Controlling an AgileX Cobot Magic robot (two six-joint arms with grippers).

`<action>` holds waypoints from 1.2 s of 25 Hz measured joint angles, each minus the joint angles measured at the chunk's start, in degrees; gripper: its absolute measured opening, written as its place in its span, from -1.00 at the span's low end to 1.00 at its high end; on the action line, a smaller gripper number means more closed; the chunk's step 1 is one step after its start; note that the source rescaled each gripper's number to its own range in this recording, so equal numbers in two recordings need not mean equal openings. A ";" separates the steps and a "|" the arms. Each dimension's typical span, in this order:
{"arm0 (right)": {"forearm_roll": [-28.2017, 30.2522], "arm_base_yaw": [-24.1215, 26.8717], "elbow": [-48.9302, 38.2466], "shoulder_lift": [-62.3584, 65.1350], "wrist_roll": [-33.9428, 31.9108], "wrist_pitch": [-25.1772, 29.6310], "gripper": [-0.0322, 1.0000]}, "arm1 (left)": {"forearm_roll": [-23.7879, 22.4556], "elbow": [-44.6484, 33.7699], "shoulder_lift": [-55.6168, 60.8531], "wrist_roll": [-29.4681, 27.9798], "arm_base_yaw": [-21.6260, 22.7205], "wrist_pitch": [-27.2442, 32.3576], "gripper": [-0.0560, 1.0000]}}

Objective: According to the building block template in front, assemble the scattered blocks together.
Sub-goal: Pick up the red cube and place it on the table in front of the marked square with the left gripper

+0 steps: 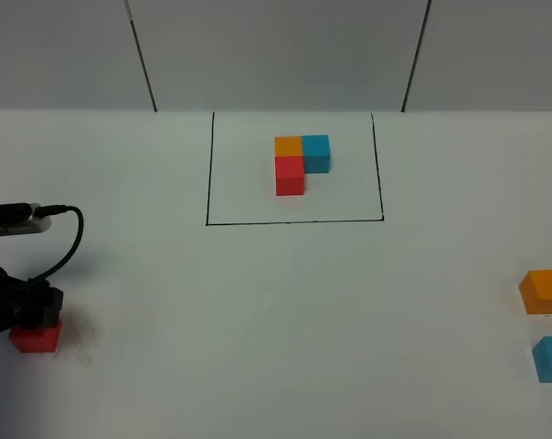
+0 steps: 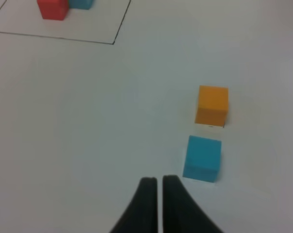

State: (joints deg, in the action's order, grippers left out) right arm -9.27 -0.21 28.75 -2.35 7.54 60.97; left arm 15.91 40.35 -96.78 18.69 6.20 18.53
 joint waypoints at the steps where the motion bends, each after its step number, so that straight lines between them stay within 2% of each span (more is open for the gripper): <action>1: 0.00 0.00 0.00 0.00 0.00 0.00 -0.94 | 0.06 0.00 -0.41 0.07 0.00 -0.05 0.49; 7: 0.00 0.00 0.00 0.00 0.00 0.00 -0.94 | 1.47 0.00 -2.80 0.13 0.00 -0.44 0.40; 14: 0.00 0.00 0.00 0.00 0.00 0.00 -0.94 | 1.90 0.00 -2.93 0.13 0.00 -1.31 -0.02; 25: 0.00 0.00 0.00 0.00 0.00 0.00 -0.94 | 2.75 0.02 -2.90 0.17 0.00 -1.38 -0.02; 30: 0.00 0.00 0.00 0.00 0.00 0.00 -0.94 | 2.75 0.55 1.48 0.17 0.00 0.43 -0.02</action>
State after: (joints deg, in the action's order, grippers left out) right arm -9.27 -0.21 28.75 -2.35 7.54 60.97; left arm 18.66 40.90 -95.30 18.87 6.20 18.96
